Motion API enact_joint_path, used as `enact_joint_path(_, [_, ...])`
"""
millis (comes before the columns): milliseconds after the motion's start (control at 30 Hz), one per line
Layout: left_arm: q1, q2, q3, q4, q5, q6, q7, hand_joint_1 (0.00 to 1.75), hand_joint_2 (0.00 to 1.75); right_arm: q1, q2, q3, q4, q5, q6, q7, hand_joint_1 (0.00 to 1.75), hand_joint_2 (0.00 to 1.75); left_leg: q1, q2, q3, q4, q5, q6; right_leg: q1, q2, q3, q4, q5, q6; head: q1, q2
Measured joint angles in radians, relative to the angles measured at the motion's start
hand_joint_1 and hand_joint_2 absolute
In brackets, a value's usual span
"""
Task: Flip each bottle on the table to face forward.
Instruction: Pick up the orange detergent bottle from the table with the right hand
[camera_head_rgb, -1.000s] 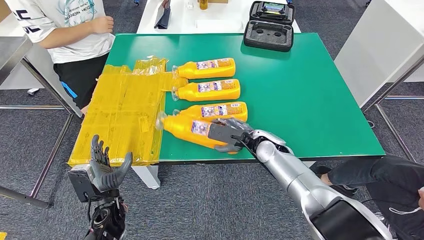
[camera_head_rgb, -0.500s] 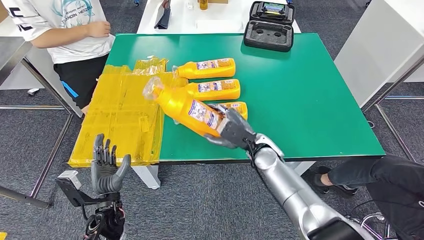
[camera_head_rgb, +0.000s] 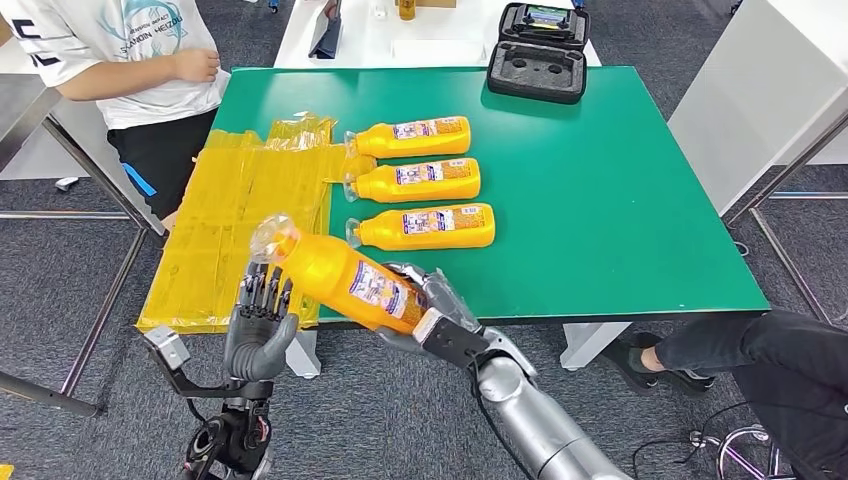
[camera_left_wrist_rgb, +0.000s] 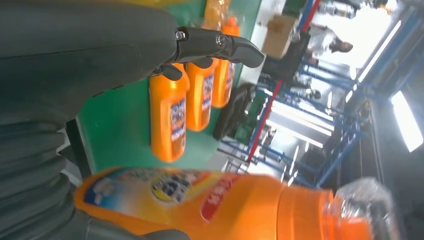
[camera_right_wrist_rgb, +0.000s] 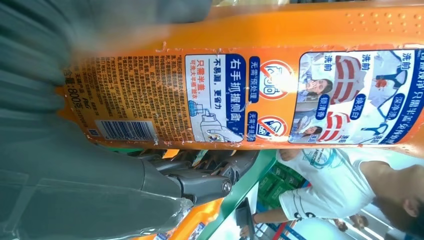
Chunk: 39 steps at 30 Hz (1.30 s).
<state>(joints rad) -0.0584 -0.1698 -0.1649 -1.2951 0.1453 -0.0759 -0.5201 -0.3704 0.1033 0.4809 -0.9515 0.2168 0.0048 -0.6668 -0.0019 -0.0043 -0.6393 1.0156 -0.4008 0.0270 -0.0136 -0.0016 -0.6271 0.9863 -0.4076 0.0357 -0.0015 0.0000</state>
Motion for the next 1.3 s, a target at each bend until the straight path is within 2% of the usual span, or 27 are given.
enact_joint_path(200, [-0.054, 0.006, -0.044, 0.031, 0.0, -0.022, 0.009, 0.0, 1.75, 0.045, 0.024, -0.012, -0.017, 0.008, -0.018, 0.012, 1.72, 1.75, 0.0, 0.0, 0.0, 0.0, 0.0, 0.0, 0.0, 0.0, 0.0, 0.0, 0.0, 0.0, 0.0, 0.0])
enact_joint_path(533, [-0.117, 0.017, -0.102, 0.127, -0.015, -0.091, -0.003, 0.0, 1.75, 0.132, 0.02, -0.082, -0.098, 0.019, 0.011, 0.036, 1.71, 1.75, 0.0, 0.0, 0.0, 0.0, 0.0, 0.0, 0.0, 0.0, 0.0, 0.0, 0.0, 0.0, 0.0, 0.0])
enact_joint_path(967, [-0.144, 0.023, -0.128, 0.209, -0.052, -0.225, -0.016, 0.0, 1.75, 0.152, 0.026, -0.125, -0.116, 0.053, 0.032, 0.035, 1.71, 1.75, 0.0, 0.0, 0.0, 0.0, 0.0, 0.0, 0.0, 0.0, 0.0, 0.0, 0.0, 0.0, 0.0, 0.0])
enact_joint_path(1300, [-0.175, 0.023, -0.131, 0.265, -0.086, -0.251, -0.02, 0.0, 1.75, 0.167, 0.033, -0.152, -0.133, 0.08, 0.053, 0.048, 1.73, 1.75, 0.0, 0.0, 0.0, 0.0, 0.0, 0.0, 0.0, 0.0, 0.0, 0.0, 0.0, 0.0, 0.0, 0.0])
